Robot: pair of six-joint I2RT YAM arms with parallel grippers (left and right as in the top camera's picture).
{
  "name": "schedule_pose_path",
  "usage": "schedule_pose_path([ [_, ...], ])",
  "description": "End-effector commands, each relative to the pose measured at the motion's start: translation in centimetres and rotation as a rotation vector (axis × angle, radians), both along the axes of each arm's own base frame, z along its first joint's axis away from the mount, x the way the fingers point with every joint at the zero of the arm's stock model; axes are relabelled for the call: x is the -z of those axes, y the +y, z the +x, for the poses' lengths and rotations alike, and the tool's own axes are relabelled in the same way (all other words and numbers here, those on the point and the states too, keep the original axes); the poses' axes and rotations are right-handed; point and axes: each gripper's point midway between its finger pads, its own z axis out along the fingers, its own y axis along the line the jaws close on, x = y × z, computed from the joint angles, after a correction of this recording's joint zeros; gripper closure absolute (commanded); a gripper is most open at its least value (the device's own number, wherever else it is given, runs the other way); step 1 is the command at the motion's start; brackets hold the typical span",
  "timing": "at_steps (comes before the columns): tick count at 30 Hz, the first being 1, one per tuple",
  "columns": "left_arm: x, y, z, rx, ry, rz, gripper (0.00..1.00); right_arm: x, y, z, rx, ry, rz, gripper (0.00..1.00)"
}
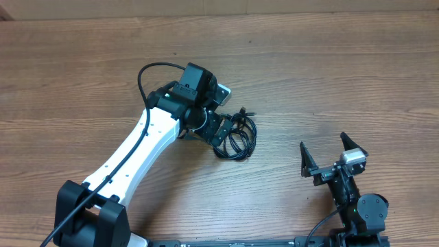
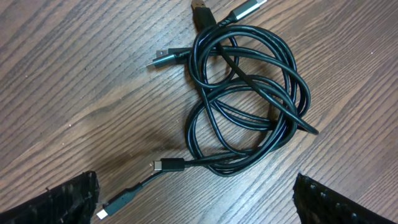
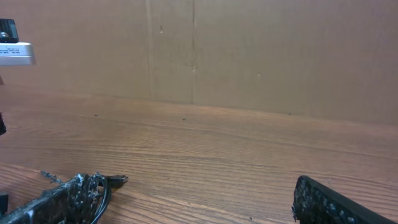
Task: Untangle cables
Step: 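Move the left gripper over the black cable bundle and lower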
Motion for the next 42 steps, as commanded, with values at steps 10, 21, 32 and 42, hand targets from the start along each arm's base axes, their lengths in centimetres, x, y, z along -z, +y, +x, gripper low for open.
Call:
schedule_pose_path([
  [10,-0.4,-0.6,0.9,-0.227,0.055,-0.069,0.09,0.2,-0.3,0.1,0.016,-0.003,0.003,0.00],
  [21,0.8,2.1,0.7,-0.361,0.067,0.053,0.00,0.2,-0.3,0.1,0.016,-0.002,0.003,0.00],
  [32,2.1,1.5,1.6,-0.384,0.076,0.040,0.00,0.2,0.3,-0.1,-0.017,-0.003,0.004,0.00],
  [42,6.6,-1.5,1.8,-0.415,0.177,0.011,0.04,-1.5,0.4,-0.2,-0.029,-0.040,0.136,0.00],
])
